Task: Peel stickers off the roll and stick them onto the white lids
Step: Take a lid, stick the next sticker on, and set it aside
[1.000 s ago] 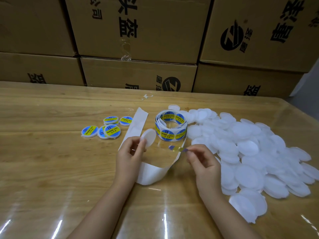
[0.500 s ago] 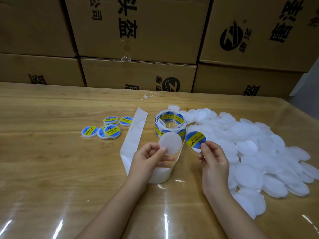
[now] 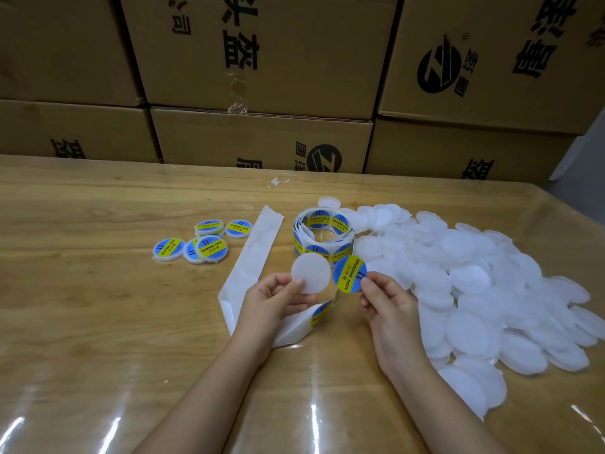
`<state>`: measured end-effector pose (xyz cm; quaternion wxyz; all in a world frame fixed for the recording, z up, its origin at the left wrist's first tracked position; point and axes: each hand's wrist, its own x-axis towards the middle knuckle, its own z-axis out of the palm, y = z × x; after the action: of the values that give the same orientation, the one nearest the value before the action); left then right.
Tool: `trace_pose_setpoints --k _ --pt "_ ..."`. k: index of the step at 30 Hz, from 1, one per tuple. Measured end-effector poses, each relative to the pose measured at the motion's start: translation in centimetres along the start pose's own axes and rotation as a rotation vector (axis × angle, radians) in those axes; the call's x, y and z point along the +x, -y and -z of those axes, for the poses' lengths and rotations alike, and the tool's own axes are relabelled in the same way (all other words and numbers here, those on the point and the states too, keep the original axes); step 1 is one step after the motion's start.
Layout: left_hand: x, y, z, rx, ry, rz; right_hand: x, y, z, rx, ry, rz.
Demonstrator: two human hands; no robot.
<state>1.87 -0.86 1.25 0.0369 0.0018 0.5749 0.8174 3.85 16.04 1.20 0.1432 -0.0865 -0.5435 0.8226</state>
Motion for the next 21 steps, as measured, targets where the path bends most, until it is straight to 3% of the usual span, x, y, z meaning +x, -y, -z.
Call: trace_pose_setpoints --k 9,21 --pt "-0.46 -0.15 -0.20 0.016 0.149 -0.004 -0.63 0.07 -0.42 -0.187 0.060 0.046" --pt "-0.81 -0.30 -0.40 0.053 0.158 -0.040 -0.86 0.07 -0.60 -0.244 0.073 0.074"
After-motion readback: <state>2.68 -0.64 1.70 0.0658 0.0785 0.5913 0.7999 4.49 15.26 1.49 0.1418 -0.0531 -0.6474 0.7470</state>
